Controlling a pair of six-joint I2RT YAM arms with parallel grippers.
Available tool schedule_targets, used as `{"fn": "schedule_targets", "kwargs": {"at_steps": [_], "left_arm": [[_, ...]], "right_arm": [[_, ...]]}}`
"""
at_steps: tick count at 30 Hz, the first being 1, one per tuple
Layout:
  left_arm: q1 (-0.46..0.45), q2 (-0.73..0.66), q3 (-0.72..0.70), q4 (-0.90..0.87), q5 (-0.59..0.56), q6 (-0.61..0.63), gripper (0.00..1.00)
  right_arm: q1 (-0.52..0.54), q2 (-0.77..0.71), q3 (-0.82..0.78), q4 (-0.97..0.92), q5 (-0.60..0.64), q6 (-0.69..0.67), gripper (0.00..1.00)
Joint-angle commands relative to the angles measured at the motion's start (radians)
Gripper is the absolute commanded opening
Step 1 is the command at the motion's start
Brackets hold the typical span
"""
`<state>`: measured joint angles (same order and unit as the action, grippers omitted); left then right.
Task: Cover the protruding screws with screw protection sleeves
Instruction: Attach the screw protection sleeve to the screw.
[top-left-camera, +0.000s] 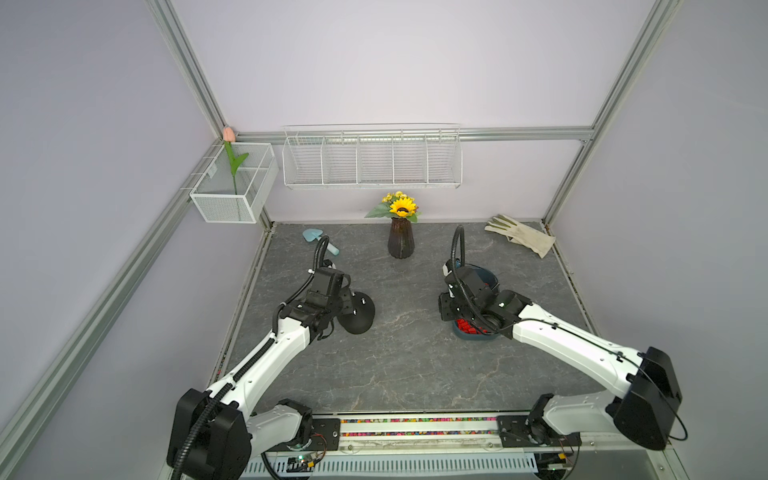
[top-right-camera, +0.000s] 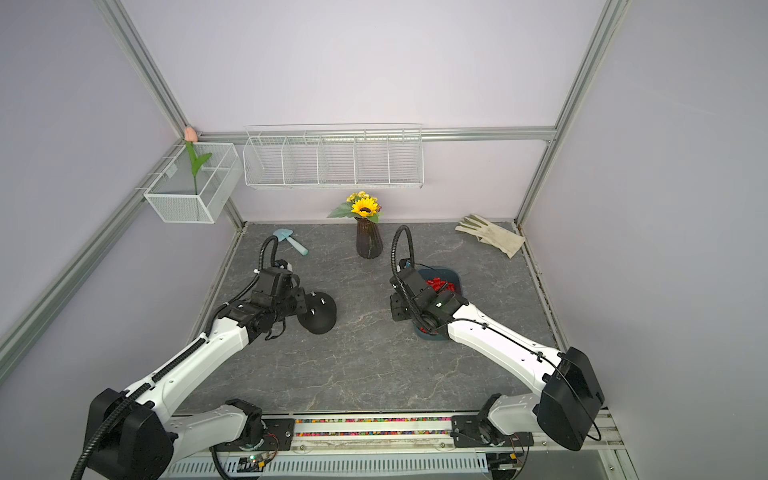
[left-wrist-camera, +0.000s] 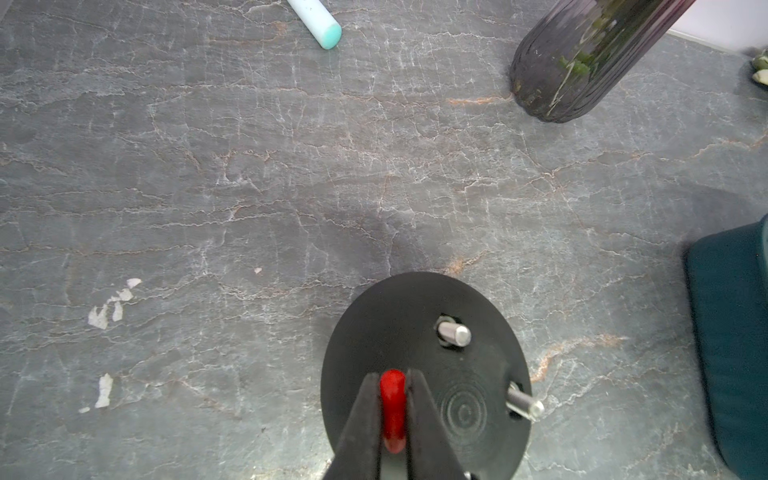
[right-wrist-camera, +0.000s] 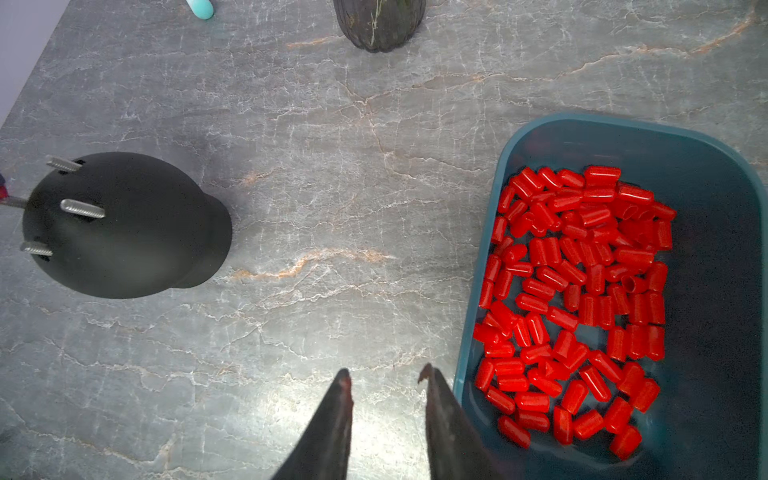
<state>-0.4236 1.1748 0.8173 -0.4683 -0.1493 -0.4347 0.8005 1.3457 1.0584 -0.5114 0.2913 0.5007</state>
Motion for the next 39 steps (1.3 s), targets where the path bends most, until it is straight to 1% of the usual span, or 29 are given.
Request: {"fn": "schedule_targets", "kwargs": {"at_steps": [1, 19, 39], "left_arm": [[0.000, -0.017, -0.023, -0.013, -0.004, -0.016, 0.13], [-0.021, -0.035, -0.036, -0.006, -0.025, -0.019, 0.13], [-0.024, -0.053, -0.049, -0.010, -0.039, -0.025, 0.13]], "right_arm": [[0.005, -0.018, -0.005, -0.001, 0.009, -0.002, 0.32], [0.006, -0.019, -0.004, -0.001, 0.012, -0.007, 0.32], [0.004, -0.018, -0.005, 0.001, 0.016, -0.009, 0.32]]}}
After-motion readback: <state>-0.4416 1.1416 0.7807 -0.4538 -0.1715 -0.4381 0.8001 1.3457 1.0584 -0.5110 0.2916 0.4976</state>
